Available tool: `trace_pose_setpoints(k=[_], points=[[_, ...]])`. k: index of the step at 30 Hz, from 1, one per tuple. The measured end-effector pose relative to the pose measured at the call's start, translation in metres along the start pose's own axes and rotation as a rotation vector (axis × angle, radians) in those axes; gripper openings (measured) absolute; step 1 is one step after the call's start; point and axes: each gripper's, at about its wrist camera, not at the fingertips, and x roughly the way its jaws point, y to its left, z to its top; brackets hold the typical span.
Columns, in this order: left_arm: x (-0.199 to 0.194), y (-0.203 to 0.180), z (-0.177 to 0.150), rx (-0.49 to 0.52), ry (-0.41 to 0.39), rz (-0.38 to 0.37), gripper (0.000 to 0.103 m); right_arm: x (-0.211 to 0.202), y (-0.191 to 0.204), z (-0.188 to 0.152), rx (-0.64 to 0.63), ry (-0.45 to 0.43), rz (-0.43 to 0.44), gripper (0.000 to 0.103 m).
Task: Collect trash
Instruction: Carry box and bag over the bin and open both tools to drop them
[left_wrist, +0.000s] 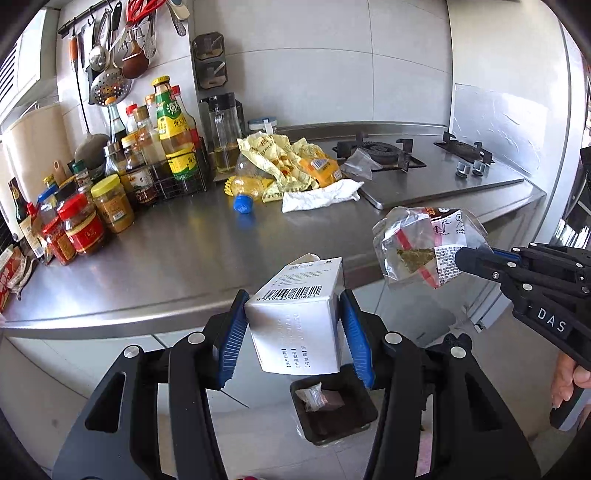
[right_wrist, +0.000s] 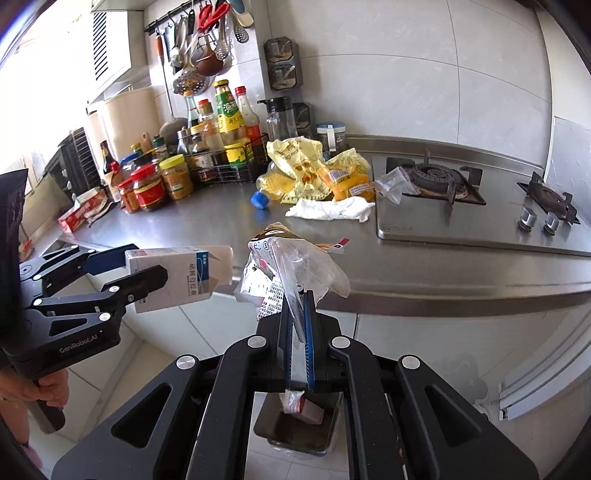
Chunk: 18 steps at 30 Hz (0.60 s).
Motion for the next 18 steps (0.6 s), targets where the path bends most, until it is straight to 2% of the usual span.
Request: trace_pose_setpoints(k=[5, 9, 13, 18], points=[[0.02, -0.005, -0.04, -0.059, 0.08, -0.047, 0.048, 0.014, -0.002, -0.043, 0.014, 0.075, -0.003, 0.007], [0.051, -0.006, -0.07, -0.092, 0.164, -0.064, 0.048, 0.047, -0.016, -0.086, 0.058, 0.18, -0.003, 0.007], [0.099, -0.003, -0.104, -0.167, 0.264, -0.078, 0.048, 0.093, -0.029, -0.129, 0.095, 0.289, -0.015, 0.007], [0.168, 0.002, -0.149, -0.286, 0.394, -0.087, 0.047, 0.147, -0.037, -0.176, 0.146, 0.375, -0.001, 0.007]])
